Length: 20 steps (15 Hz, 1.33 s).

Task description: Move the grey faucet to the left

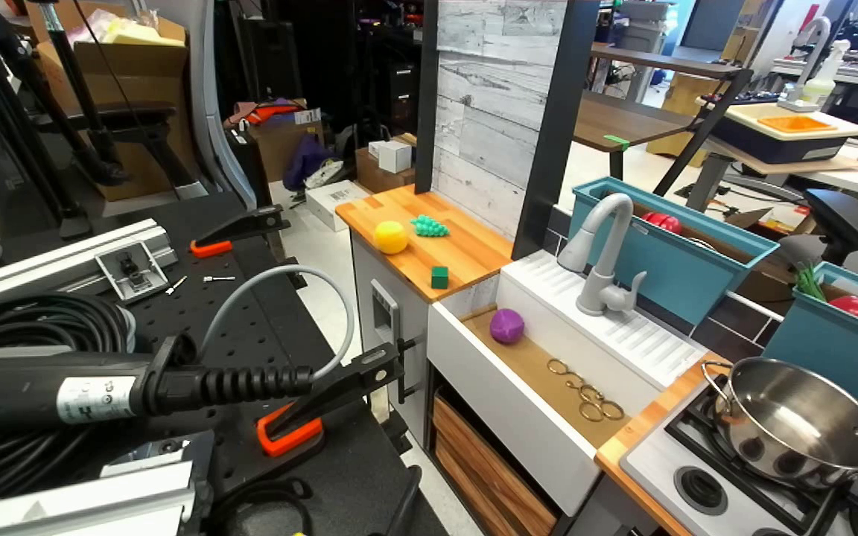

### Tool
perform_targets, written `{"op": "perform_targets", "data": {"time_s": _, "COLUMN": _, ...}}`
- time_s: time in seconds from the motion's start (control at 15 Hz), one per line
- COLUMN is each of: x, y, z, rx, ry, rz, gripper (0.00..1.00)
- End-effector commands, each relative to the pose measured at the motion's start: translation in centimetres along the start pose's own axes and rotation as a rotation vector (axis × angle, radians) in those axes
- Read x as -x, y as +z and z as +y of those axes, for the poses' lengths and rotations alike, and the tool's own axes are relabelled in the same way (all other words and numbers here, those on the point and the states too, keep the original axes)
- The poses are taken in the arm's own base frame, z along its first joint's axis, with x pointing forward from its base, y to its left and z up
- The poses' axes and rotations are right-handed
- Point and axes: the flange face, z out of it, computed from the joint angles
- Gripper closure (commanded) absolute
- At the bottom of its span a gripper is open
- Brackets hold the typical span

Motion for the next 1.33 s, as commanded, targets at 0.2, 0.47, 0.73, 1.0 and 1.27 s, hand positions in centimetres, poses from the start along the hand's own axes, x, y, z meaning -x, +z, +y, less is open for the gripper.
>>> {"op": "perform_targets", "data": {"time_s": 0.2, "x": 0.0, "y": -0.1, "z": 0.0, "rx": 0.0, "ry": 0.0, "rz": -0.001, "gripper": 0.0}}
{"op": "perform_targets", "data": {"time_s": 0.47, "x": -4.1, "y": 0.8, "z": 1.4, "rx": -0.012, "ry": 0.047, "rz": 0.039, "gripper": 0.0}}
{"op": "perform_targets", "data": {"time_s": 0.73, "x": -11.5, "y": 3.8, "z": 3.8, "rx": 0.003, "ry": 0.133, "rz": 0.199, "gripper": 0.0}}
{"op": "perform_targets", "data": {"time_s": 1.0, "x": -18.9, "y": 7.8, "z": 6.4, "rx": 0.085, "ry": 0.223, "rz": 0.38, "gripper": 0.0}}
{"op": "perform_targets", "data": {"time_s": 1.27, "x": -24.1, "y": 10.9, "z": 10.7, "rx": 0.222, "ry": 0.336, "rz": 0.511, "gripper": 0.0}}
